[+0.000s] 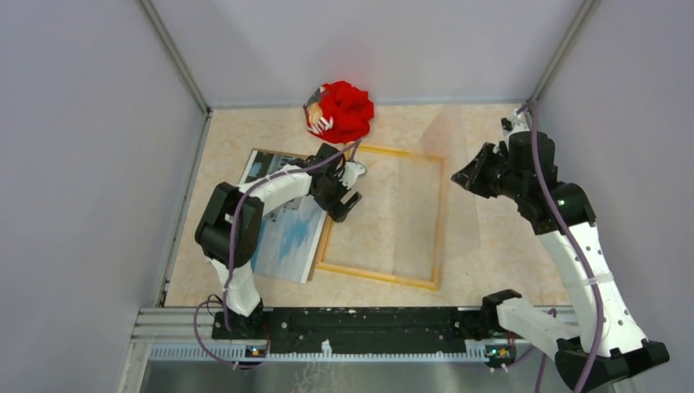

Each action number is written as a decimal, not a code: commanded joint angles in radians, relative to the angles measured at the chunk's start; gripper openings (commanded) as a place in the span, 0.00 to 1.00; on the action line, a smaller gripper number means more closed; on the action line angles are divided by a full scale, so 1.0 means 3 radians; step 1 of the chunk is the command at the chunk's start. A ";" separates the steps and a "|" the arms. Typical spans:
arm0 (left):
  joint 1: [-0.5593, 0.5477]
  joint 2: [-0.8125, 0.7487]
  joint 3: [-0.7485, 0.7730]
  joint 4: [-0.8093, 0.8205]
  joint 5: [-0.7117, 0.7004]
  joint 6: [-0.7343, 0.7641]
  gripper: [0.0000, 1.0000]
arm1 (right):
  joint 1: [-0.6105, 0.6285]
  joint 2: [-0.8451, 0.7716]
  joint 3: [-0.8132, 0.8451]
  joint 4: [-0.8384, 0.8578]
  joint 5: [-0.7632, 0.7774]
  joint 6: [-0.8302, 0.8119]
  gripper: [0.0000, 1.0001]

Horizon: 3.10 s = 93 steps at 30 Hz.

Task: Put the photo into the frame
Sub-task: Move the photo frame to the center of the board, then place the photo frame item in the photo frame.

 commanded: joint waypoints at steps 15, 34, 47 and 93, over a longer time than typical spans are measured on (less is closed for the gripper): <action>0.0957 -0.0715 0.0934 -0.0917 0.0599 0.0028 0.98 | 0.0432 0.0168 -0.0273 0.1670 -0.0543 0.0803 0.00; 0.1133 -0.0493 0.0112 -0.0444 0.0504 0.0090 0.79 | 0.0443 -0.0049 -0.2393 0.3294 0.0088 0.1350 0.00; 0.0783 -0.0307 -0.0087 -0.0315 0.0853 0.0027 0.43 | 0.0444 -0.0211 -0.2539 0.3027 -0.0007 0.1198 0.21; 0.0698 0.0079 0.0133 -0.0294 0.0966 -0.0127 0.41 | -0.0056 -0.0147 -0.2034 0.3111 -0.0887 0.1137 0.00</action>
